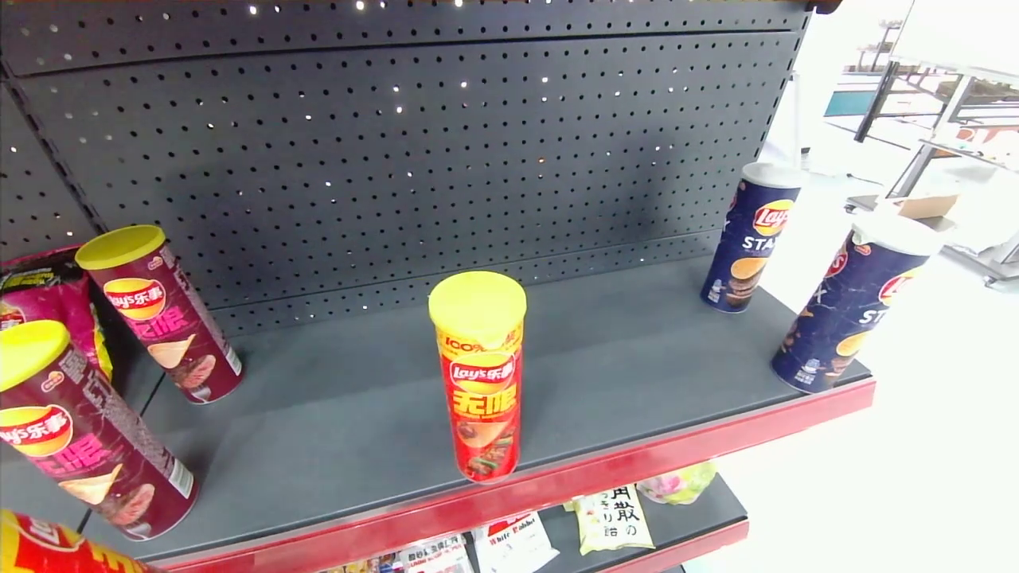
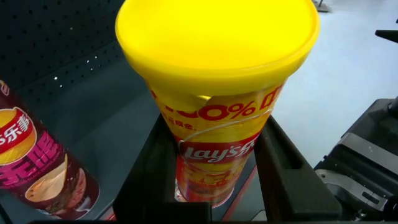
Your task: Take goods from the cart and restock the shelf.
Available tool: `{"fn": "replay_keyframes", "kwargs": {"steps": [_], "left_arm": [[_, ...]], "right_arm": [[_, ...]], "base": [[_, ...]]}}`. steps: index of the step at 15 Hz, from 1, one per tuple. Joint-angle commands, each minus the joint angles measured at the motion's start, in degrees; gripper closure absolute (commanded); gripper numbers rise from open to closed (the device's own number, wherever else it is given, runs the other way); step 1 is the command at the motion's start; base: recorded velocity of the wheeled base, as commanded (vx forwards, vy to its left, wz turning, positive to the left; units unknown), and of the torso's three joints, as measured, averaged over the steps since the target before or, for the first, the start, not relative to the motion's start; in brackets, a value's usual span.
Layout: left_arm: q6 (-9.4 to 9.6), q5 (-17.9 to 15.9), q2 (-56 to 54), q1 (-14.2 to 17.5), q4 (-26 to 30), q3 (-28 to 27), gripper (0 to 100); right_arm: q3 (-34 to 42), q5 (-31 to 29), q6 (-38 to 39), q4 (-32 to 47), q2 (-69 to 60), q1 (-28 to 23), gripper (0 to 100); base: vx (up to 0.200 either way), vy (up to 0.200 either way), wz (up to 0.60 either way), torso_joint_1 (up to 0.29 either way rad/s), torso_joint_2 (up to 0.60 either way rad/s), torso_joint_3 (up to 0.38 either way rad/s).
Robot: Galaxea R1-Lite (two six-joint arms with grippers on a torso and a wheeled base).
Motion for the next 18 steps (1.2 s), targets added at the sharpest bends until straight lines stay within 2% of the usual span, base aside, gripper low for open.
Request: {"fn": "replay_keyframes", "kwargs": {"steps": [1, 6, 7, 8, 13, 14, 18], "left_arm": [[0.01, 0.04, 0.72, 0.02, -0.16, -0.01, 100], [-0.08, -0.05, 1.69, 0.02, -0.16, -0.71, 100], [-0.34, -0.05, 1.86, 0.02, -0.25, -0.8, 100], [-0.34, -0.14, 2.04, 0.02, -0.25, -0.97, 100], [-0.43, 0.04, 1.69, 0.02, -0.25, -1.5, 100], [-0.43, 0.04, 1.6, 0.02, -0.25, -1.41, 100], [-0.34, -0.05, 2.22, 0.02, -0.25, -1.32, 100]], "right_arm": [[0.01, 0.22, -0.44, 0.0, 0.09, 0.02, 0], [0.01, 0.92, -0.52, 0.0, 0.18, 0.38, 0], [0.01, 2.06, -0.52, 0.0, -0.35, 3.28, 0], [0.01, 2.15, -0.61, 0.0, -1.4, 8.46, 0], [0.1, 1.45, 0.35, 0.0, -5.62, 5.56, 0], [0.01, -1.72, 0.62, -0.09, -5.62, 5.47, 0], [0.01, -1.28, 0.79, 0.0, -5.62, 5.47, 0]], "base": [[0.0, 0.0, 0.0, 0.0, 0.0, 0.0], [0.0, 0.0, 0.0, 0.0, 0.0, 0.0], [0.0, 0.0, 0.0, 0.0, 0.0, 0.0], [0.0, 0.0, 0.0, 0.0, 0.0, 0.0], [0.0, 0.0, 0.0, 0.0, 0.0, 0.0], [0.0, 0.0, 0.0, 0.0, 0.0, 0.0], [0.0, 0.0, 0.0, 0.0, 0.0, 0.0]]}}
